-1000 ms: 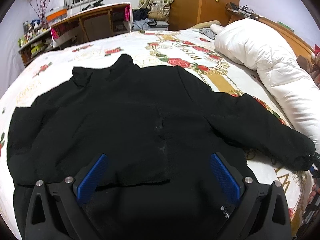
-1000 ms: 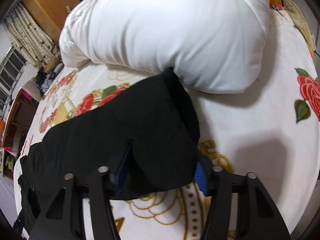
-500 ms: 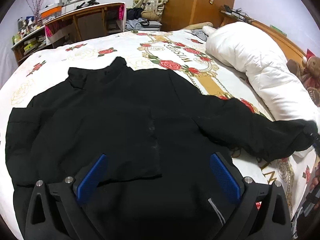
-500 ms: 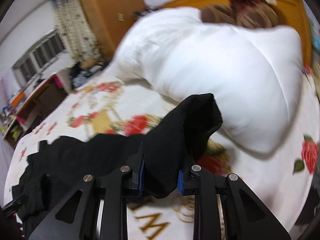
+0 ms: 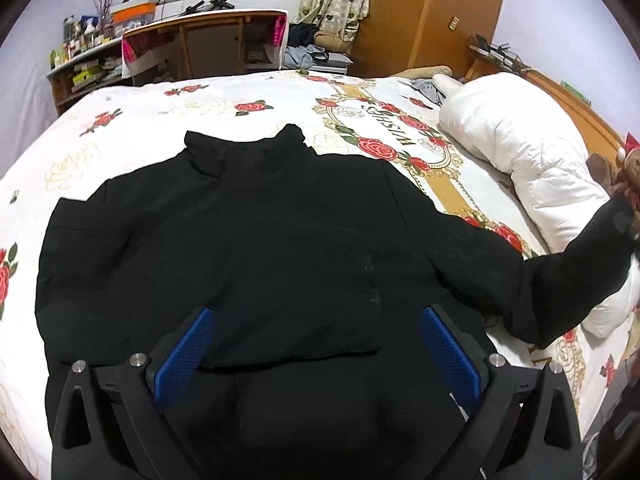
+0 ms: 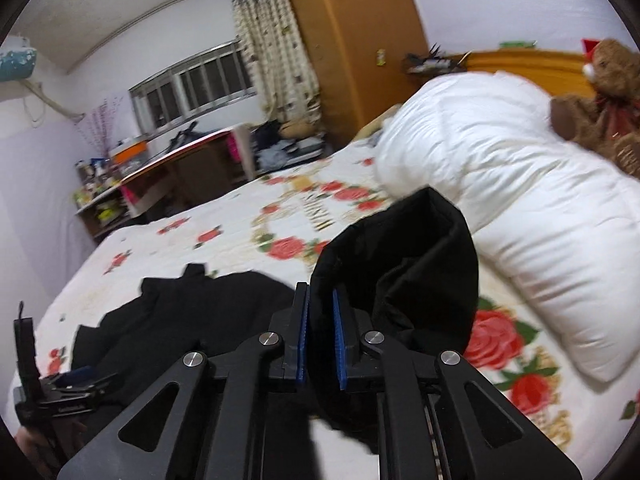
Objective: Fold large clothes
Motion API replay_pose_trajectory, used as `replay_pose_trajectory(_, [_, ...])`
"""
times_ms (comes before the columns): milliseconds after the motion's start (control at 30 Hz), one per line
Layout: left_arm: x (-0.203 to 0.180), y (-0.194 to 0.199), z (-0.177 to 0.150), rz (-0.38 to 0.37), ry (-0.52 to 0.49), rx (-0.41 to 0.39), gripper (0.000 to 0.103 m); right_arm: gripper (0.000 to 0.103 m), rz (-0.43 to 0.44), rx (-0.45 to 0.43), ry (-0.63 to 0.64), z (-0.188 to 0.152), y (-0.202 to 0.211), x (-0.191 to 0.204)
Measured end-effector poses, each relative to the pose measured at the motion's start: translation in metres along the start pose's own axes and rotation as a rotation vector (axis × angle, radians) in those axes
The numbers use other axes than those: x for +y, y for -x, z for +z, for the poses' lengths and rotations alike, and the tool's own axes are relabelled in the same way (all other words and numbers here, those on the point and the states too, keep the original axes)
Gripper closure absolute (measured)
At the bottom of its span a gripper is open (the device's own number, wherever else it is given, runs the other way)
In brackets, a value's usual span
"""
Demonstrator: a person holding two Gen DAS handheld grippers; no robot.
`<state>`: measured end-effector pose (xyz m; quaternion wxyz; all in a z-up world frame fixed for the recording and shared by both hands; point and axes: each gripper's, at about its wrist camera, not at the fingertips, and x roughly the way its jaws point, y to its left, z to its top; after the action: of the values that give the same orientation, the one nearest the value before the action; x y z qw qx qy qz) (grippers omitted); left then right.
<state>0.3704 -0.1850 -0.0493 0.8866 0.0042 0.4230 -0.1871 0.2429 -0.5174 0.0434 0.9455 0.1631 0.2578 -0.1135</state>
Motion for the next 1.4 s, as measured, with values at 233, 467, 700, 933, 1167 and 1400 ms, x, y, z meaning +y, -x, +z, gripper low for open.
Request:
replay_pose_trajectory(233, [-0.025,-0.005,-0.007,-0.061,-0.086,0.061,0.000,0.092,0.133,0.142,-0.016,-0.034,-0.025,0.000])
replay_pose_trajectory(467, [-0.059,-0.003,-0.016,-0.129,-0.153,0.082,0.000,0.081,0.300,0.256,-0.058,-0.055,-0.030,-0.012])
replay_pose_trajectory(700, [-0.074,0.003,-0.023,-0.167,-0.174,0.093,0.000,0.045,0.354,0.224,0.024,-0.055,-0.008,0.004])
replay_pose_trajectory(933, [-0.088,-0.002,-0.027,-0.238,-0.149,0.141,0.000,0.045,0.341,0.164,-0.001,-0.049,0.027,-0.011])
replay_pose_trajectory(1167, [-0.128,-0.023,-0.031,-0.363,-0.108,0.218,0.000,0.045,0.155,0.150,-0.040,-0.067,0.065,-0.045])
replay_pose_trajectory(1400, [-0.190,-0.040,-0.039,-0.469,-0.183,0.234,0.000,0.045,0.083,0.146,-0.033,-0.082,0.081,-0.069])
